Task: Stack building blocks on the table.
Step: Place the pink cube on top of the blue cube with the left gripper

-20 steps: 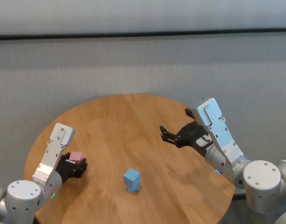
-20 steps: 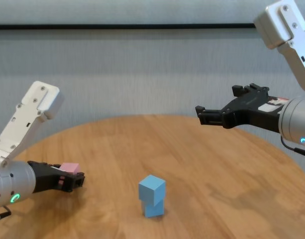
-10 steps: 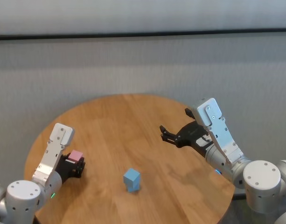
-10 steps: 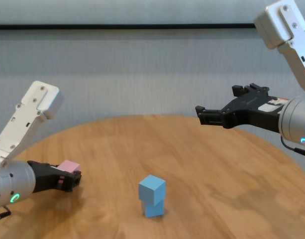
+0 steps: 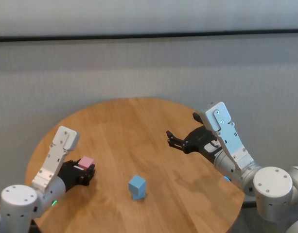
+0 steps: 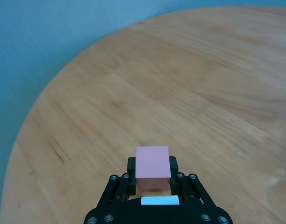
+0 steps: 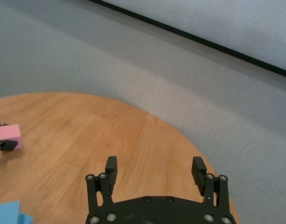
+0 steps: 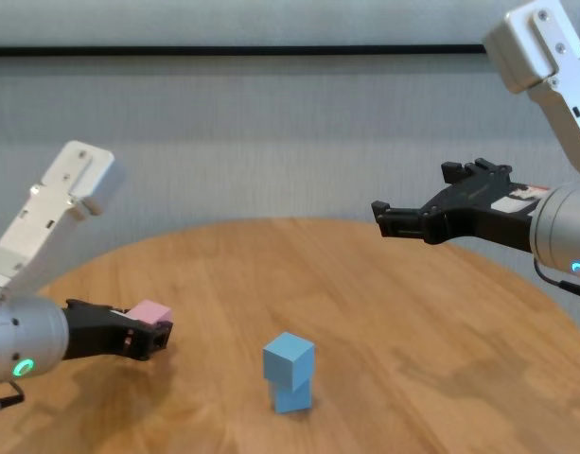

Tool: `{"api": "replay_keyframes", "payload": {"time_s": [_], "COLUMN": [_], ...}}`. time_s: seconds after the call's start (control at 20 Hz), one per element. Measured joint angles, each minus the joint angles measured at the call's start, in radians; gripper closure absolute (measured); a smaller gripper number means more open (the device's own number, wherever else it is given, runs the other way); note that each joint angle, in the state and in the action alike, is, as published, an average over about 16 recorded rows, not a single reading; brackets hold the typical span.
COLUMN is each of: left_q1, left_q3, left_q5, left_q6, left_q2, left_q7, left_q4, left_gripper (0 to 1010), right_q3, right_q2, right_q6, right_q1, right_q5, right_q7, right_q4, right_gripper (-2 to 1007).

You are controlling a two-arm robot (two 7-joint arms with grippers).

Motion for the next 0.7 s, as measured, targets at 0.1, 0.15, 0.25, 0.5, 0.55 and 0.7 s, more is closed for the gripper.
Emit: {"api": "replay_keyframes", "payload": {"time_s": [0.1, 0.15, 0.25, 0.5, 0.55, 0.7], "left_q1": [0.011, 0.017, 0.029, 0.051, 0.052, 0.048], "left_q3": [-0.004, -0.006, -0.008, -0.008, -0.006, 0.007], "left_q5": [-0.008, -0.012, -0.022, -0.049, -0.055, -0.07], "left_q6": [0.014, 0.02, 0.034, 0.062, 0.065, 0.071], "left_q2": [0.02, 0.031, 0.055, 0.108, 0.116, 0.131], "left_q7": [-0.038, -0.058, -0.099, -0.192, -0.209, -0.257], "left_q4": [-0.032, -0.05, -0.087, -0.172, -0.186, -0.217], "left_gripper": [615, 615, 615, 615, 615, 615], "right_q3": [0.0, 0.0, 0.0, 0.0, 0.0, 0.0], "right_q2": [0.0, 0.0, 0.0, 0.0, 0.0, 0.0], "right_q6": [0.0, 0.0, 0.0, 0.0, 0.0, 0.0], "right_q1": [0.0, 0.0, 0.0, 0.0, 0.0, 0.0], "right_q5": [0.0, 0.0, 0.0, 0.0, 0.0, 0.0], "right_q7": [0.0, 0.0, 0.0, 0.0, 0.0, 0.0], "right_q4": [0.0, 0.0, 0.0, 0.0, 0.0, 0.0], "right_gripper": [1, 1, 1, 1, 1, 1]}}
